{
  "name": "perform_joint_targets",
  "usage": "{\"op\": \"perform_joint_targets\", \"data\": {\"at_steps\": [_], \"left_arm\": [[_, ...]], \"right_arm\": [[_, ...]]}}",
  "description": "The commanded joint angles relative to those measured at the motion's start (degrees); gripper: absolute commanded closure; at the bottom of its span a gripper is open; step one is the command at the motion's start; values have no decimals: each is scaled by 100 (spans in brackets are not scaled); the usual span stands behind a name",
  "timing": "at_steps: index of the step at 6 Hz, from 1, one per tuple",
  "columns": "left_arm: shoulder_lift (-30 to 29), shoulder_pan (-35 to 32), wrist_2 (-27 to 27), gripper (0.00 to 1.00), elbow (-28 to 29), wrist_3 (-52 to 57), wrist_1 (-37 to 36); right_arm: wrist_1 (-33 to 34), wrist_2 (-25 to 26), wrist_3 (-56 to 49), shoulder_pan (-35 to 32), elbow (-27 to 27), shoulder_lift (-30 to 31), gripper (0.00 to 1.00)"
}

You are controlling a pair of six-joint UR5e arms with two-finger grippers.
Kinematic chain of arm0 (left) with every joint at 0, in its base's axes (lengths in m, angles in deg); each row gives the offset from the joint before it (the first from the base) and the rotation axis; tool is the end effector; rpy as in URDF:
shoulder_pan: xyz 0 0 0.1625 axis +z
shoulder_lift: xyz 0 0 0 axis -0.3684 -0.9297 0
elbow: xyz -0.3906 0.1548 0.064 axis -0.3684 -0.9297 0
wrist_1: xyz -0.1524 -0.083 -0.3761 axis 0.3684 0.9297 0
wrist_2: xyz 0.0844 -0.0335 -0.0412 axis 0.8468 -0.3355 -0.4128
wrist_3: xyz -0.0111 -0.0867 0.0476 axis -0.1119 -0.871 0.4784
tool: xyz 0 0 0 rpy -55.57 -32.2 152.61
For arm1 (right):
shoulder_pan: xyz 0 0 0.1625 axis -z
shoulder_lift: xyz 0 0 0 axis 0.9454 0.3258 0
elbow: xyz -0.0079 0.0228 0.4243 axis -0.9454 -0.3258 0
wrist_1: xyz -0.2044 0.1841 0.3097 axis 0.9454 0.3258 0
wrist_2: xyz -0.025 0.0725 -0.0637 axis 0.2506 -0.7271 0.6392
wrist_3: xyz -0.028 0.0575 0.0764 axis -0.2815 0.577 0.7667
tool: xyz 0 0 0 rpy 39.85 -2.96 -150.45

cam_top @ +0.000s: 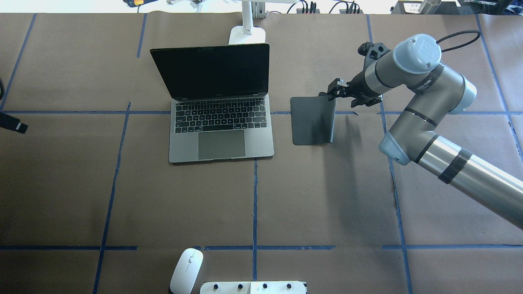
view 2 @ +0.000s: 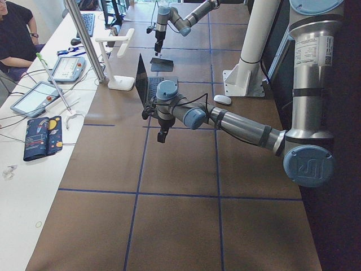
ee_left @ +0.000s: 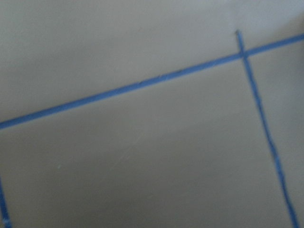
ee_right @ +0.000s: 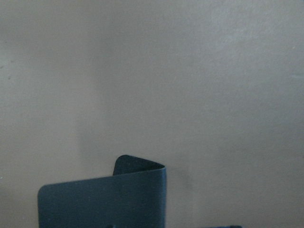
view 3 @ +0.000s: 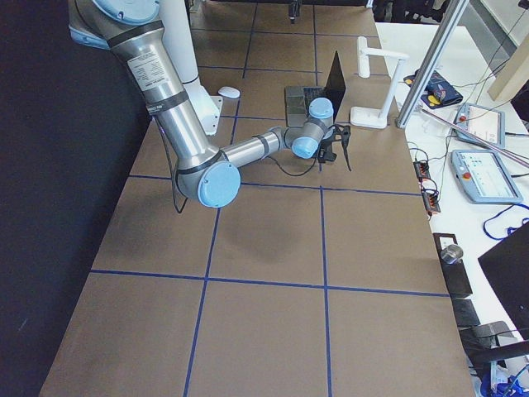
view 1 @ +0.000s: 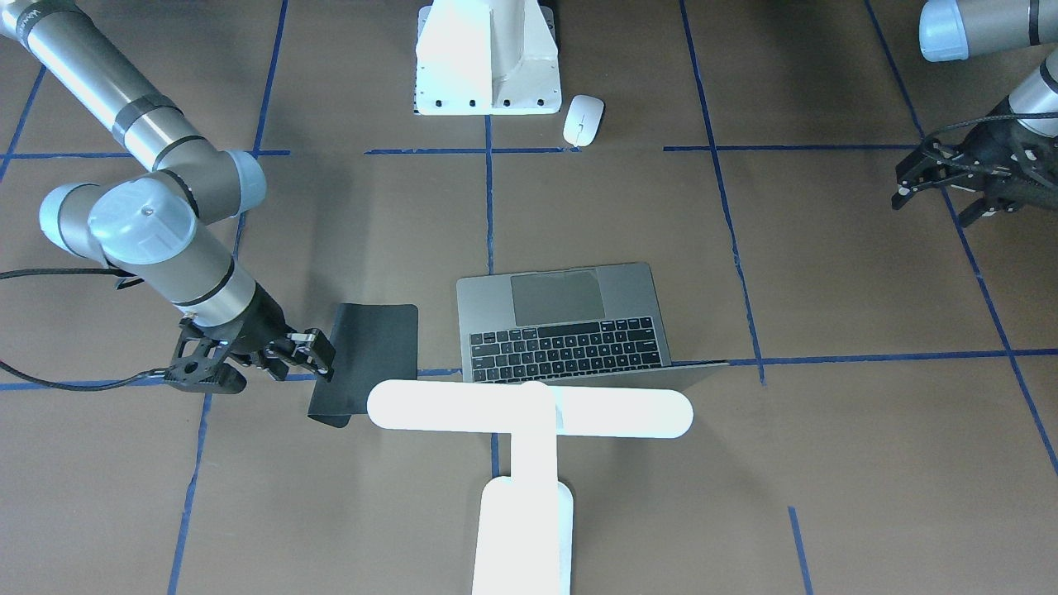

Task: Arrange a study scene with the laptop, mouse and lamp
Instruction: 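Release the pad with the right gripper while the left reaches for the mouse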

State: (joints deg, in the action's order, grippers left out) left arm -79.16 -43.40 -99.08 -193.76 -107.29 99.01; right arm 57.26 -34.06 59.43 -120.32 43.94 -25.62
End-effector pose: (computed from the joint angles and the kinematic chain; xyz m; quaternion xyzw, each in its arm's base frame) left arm 0.1403 -0.4629 0.4587 0.1189 0.4251 0.0959 0.8922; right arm -0.3983 -0.5927 0.3920 0.0550 -0.4790 0.1073 0.8695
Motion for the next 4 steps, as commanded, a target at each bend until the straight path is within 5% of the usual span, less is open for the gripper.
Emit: {"op": "perform_joint_targets", "data": {"at_steps": [1, 4], "left_arm": [[-183, 687, 329, 0, -461, -757, 362], [-403, 2295, 1420, 0, -1121, -2440, 319]], "right_arm": [[839, -581, -1449, -697, 346, 310, 0], [3401, -698, -4821, -1646, 1379, 819, 0]]}}
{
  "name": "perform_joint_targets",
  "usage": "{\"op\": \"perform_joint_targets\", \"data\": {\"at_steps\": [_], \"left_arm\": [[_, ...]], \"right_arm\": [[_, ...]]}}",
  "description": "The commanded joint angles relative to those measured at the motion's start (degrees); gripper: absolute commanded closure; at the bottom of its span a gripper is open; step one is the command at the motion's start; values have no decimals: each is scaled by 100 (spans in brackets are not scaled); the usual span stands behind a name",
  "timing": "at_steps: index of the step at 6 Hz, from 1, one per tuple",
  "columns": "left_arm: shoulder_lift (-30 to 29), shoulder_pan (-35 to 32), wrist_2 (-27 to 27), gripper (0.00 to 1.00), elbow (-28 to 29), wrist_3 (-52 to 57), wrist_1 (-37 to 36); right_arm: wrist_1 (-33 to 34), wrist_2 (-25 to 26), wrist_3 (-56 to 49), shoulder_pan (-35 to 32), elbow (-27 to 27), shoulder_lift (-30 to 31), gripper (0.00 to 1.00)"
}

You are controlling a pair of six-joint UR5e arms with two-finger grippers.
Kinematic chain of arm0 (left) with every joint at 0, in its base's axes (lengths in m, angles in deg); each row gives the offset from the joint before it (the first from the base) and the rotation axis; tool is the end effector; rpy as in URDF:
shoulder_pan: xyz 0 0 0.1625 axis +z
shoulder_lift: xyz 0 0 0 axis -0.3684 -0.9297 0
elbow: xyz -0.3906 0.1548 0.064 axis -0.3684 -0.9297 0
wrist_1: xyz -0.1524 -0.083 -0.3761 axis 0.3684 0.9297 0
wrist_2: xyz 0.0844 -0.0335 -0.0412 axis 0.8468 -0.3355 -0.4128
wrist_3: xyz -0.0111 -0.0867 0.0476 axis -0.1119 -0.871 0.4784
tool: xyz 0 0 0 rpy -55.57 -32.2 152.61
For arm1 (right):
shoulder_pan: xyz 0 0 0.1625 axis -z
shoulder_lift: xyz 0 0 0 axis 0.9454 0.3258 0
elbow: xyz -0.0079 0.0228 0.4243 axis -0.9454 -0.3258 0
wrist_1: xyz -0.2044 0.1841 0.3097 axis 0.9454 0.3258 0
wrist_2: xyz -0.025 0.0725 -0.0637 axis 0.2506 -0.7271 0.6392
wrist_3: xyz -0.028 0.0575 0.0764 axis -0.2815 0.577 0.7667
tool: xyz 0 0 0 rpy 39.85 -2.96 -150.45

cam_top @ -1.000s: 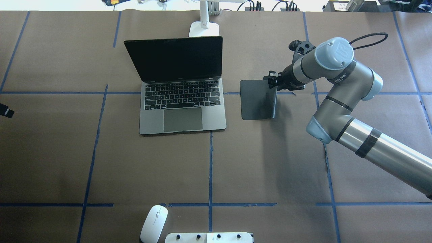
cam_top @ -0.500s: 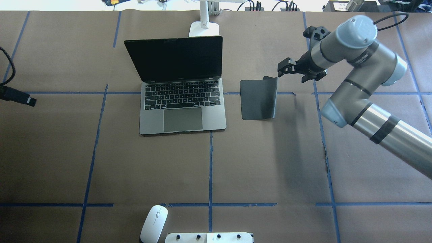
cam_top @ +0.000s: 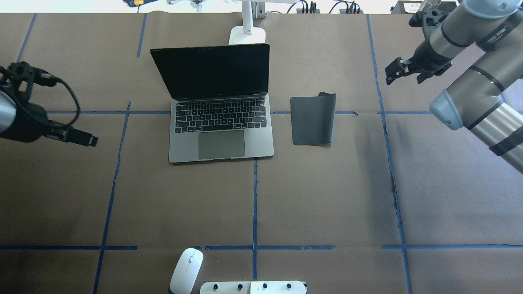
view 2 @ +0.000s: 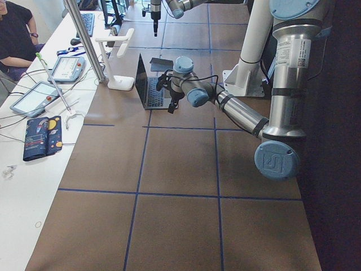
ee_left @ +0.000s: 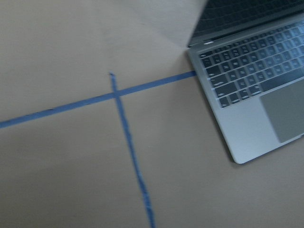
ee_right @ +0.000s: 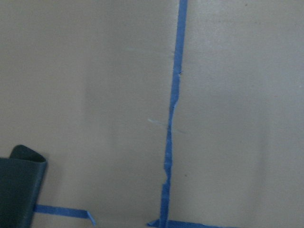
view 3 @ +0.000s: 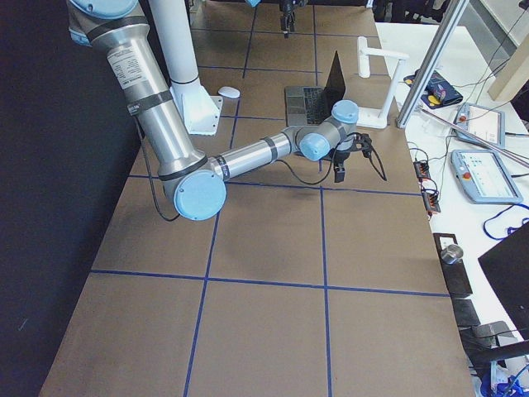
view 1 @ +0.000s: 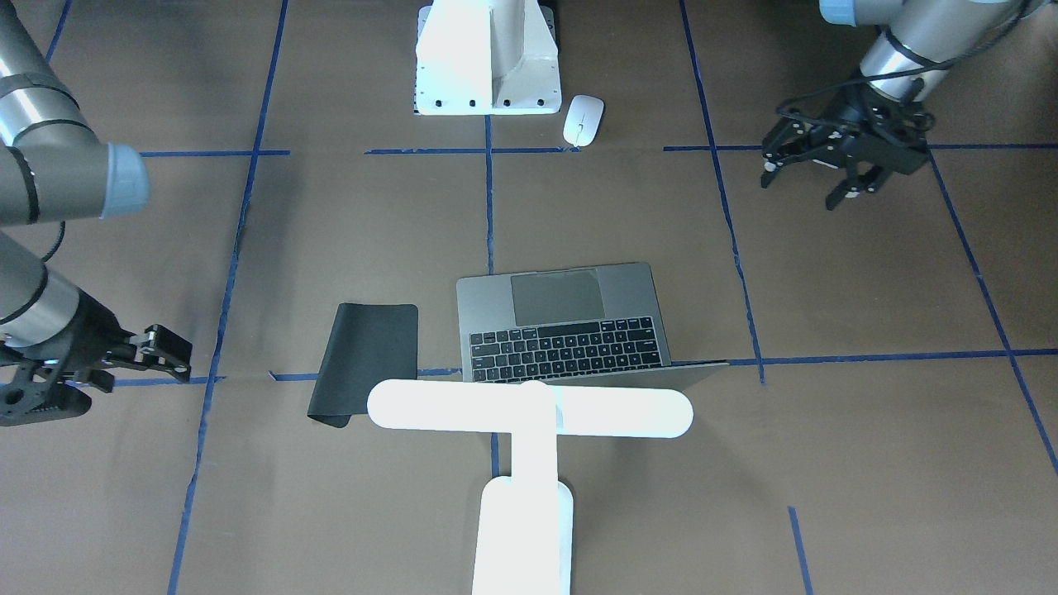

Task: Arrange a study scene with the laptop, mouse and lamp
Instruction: 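Release the pad with the right gripper while the left reaches for the mouse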

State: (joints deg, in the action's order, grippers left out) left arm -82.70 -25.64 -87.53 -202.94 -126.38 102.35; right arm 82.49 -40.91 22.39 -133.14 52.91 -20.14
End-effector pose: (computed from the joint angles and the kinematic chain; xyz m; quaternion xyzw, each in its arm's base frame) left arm 0.2581 -0.4041 0.3530 0.1482 0.4600 0.0888 0.8709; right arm -0.2435 -0.6197 0.4316 0.0633 -0.3855 -0.0453 0.9194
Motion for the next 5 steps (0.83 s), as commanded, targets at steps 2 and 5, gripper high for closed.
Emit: {"op": "perform_joint_targets", "data": {"at_steps": [2, 5], "left_arm": [[-49, 1983, 1472, 0, -345, -1419, -15], [-84, 4148, 3085, 0, -319, -2635, -198]], "right_arm": [[1142, -22, -2651, -1057, 1441, 1603, 0], [1072, -755, -3667, -2042, 2393, 3609, 0]]}}
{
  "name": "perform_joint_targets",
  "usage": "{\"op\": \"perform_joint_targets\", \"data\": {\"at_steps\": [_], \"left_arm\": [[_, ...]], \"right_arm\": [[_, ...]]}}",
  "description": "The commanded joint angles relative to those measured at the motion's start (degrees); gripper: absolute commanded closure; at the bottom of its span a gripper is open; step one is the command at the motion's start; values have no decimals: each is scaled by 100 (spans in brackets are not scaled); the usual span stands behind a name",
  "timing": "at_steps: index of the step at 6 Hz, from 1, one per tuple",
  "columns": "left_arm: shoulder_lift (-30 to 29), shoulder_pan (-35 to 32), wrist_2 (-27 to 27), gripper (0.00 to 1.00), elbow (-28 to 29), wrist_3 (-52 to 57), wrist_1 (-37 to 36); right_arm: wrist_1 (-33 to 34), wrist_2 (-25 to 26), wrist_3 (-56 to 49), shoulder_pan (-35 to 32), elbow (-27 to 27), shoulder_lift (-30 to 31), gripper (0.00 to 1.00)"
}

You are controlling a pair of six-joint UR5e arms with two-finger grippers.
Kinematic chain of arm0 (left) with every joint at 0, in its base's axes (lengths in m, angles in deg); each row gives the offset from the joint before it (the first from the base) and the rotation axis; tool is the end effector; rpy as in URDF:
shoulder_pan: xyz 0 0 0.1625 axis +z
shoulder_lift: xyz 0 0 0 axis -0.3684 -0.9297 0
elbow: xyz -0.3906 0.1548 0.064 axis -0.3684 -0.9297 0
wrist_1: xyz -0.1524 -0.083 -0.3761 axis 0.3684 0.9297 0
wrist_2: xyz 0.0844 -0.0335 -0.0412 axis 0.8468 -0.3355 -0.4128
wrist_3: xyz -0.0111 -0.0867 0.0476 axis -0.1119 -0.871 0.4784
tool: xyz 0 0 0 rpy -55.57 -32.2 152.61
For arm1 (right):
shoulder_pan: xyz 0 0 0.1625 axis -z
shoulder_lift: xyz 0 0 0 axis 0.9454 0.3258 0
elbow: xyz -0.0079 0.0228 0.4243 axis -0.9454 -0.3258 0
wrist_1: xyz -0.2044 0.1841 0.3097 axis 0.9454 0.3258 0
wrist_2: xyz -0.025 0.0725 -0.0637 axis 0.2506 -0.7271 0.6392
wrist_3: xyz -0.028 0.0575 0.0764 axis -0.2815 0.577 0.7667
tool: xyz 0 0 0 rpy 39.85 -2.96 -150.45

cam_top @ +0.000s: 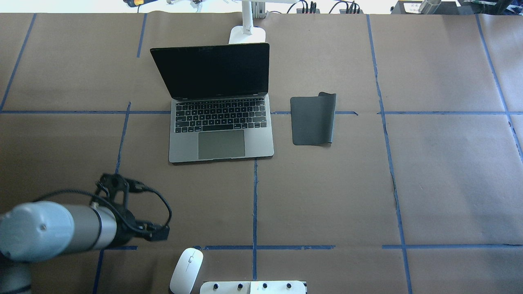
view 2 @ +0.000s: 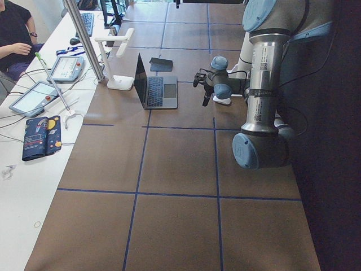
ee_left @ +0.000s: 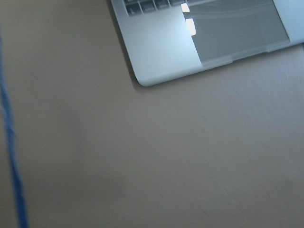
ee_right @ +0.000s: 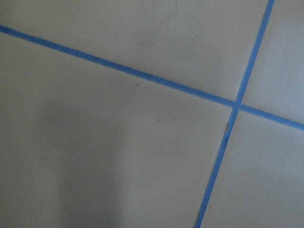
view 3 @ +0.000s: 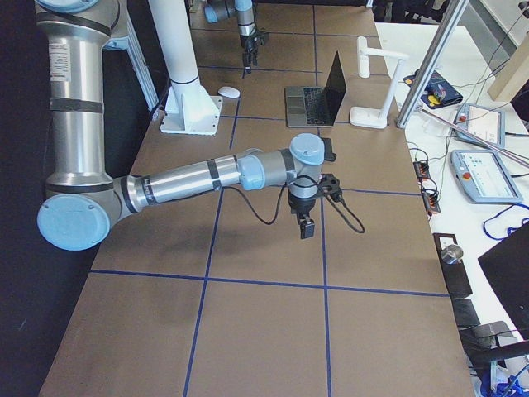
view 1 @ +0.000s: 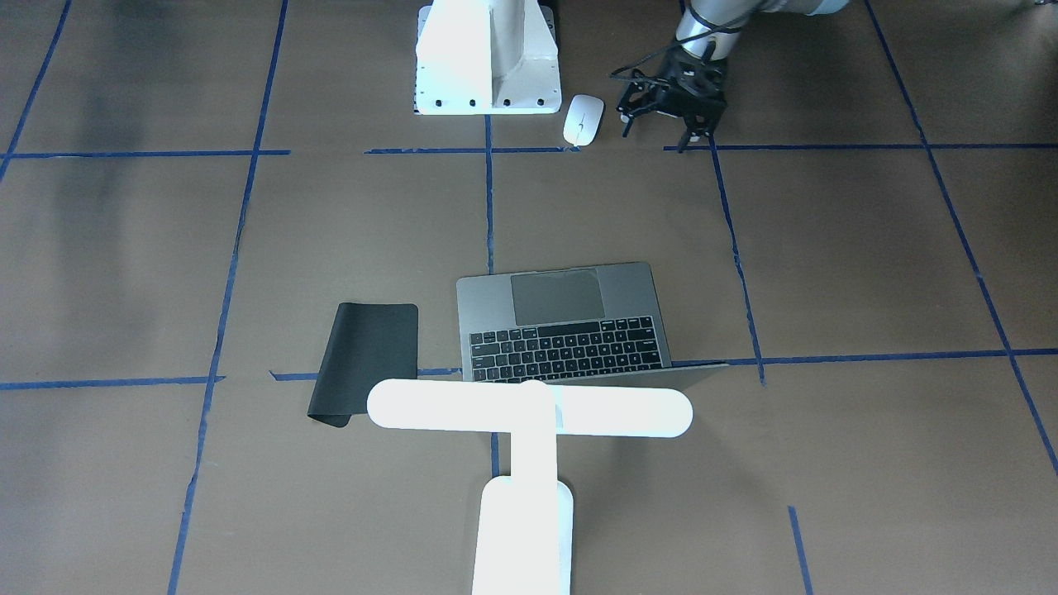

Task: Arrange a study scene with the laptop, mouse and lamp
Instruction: 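Release the pad with the right gripper while the left reaches for the mouse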

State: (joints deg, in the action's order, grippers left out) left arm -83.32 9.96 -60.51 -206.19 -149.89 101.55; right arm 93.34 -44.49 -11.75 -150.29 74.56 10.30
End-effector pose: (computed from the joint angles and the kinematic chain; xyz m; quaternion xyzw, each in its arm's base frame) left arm 0.4347 -0.2219 0.3312 0.1136 0.4513 0.0793 0.8815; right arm -0.0143 -0.4486 0.5586 0.0604 -0.3463 -0.1331 0.9266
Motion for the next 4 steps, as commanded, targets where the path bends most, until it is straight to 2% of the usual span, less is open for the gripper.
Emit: {"op": "perform_joint_targets", "data": {"at_steps": [1, 2, 4], "left_arm": [[-475, 882, 491, 0, 32, -373, -651], [-827, 911, 492, 0, 58, -400, -1074], [-901, 1148, 579, 0, 346, -480, -1069]], "right_arm": [[-22, -585, -280, -496, 308, 649, 0], [-22, -570, -280, -489, 318, 650, 0], [-22, -561, -272, -489, 318, 606, 0]]}}
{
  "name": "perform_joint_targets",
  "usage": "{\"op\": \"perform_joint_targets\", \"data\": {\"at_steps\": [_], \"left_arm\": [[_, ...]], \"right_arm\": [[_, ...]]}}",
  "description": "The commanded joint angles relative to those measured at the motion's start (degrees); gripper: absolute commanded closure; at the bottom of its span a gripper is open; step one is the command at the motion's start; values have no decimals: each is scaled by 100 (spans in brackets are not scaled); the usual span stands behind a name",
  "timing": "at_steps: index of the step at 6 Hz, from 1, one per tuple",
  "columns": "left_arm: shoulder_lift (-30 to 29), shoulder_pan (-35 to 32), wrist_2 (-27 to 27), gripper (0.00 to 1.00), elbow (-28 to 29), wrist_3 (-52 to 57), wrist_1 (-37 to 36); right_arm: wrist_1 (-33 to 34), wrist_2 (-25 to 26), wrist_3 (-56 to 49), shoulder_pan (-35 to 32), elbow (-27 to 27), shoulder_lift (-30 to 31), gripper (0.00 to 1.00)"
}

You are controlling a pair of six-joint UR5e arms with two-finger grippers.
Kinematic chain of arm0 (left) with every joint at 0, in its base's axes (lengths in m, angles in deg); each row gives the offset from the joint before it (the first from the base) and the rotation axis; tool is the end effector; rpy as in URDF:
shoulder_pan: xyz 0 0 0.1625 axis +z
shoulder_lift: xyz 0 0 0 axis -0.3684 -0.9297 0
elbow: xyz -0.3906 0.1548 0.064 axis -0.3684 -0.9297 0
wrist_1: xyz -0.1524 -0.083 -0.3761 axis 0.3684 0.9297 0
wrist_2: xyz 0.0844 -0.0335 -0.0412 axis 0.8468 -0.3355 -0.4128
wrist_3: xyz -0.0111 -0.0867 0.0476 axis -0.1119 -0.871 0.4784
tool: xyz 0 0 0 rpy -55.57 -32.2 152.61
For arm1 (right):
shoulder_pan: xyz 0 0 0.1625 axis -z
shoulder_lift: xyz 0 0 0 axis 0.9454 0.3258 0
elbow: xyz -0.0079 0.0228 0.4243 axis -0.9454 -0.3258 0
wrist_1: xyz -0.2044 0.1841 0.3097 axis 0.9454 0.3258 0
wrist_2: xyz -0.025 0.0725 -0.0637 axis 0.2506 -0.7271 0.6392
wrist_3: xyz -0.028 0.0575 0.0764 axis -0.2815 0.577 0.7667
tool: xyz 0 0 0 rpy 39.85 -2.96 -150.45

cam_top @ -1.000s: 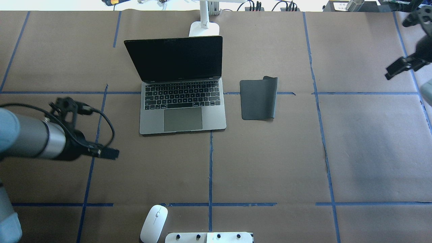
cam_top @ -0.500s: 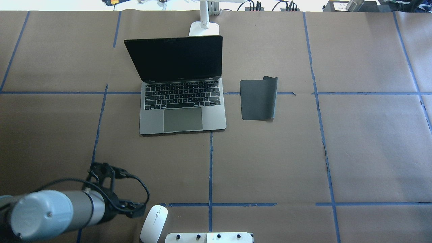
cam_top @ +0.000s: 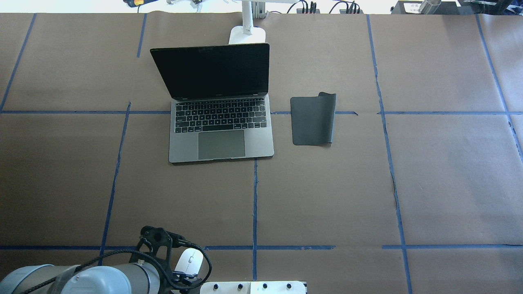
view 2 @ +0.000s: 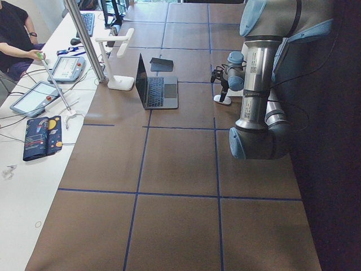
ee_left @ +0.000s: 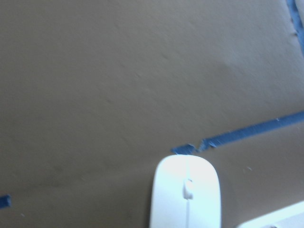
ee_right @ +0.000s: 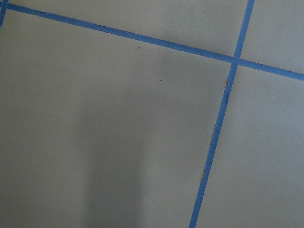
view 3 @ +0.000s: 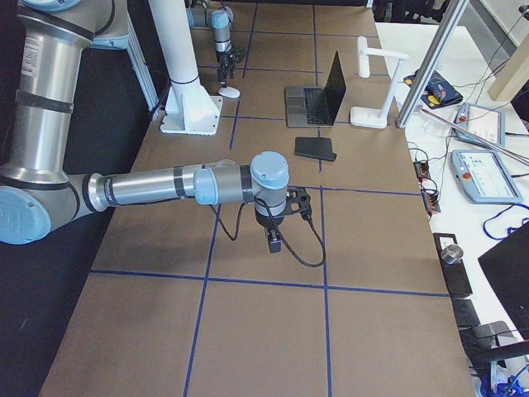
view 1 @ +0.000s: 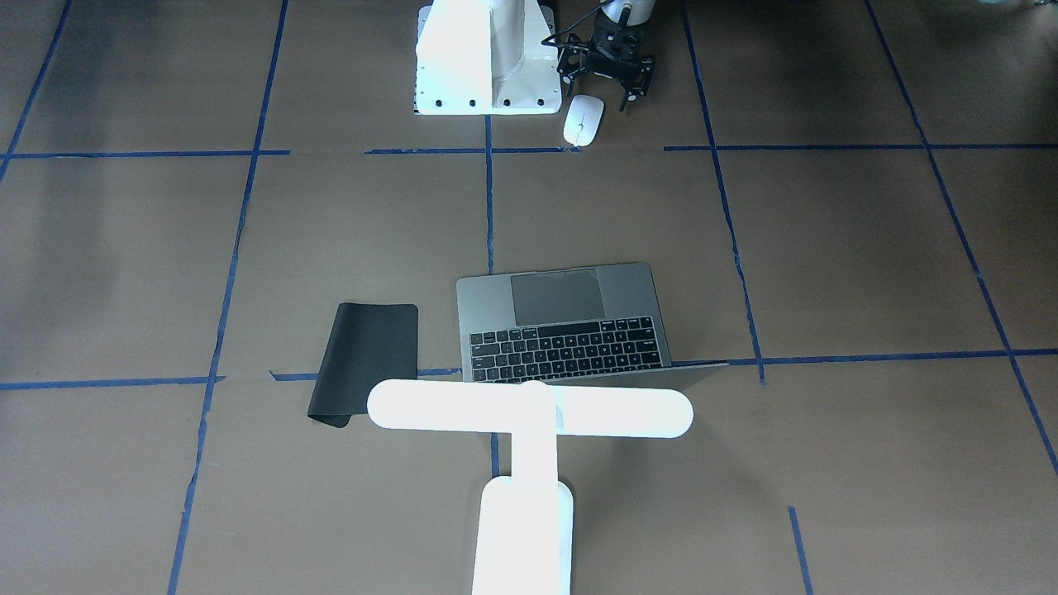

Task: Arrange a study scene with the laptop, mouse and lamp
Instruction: 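Grasp the white mouse with the left gripper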

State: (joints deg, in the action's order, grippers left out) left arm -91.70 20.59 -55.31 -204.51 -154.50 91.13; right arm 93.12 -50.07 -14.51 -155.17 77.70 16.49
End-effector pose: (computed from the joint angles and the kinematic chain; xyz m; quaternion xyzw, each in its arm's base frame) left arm 0.5020 -0.1476 0.2980 0.0886 0.4276 0.1073 0.8932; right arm 0.0214 -0.4025 0.5700 0.0585 -0.3872 -0.1092 0.9136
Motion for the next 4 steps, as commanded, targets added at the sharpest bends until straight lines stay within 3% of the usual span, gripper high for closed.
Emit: {"op": "perform_joint_targets", "data": {"at_steps": [1, 4], "left_arm": [[-193, 93, 68, 0, 259, -10, -28], [-291, 111, 68, 1, 435, -1, -28]], "right_arm": [[0, -3, 13, -1, 4, -13, 0], [9, 15, 48, -1, -22, -4, 0]]}}
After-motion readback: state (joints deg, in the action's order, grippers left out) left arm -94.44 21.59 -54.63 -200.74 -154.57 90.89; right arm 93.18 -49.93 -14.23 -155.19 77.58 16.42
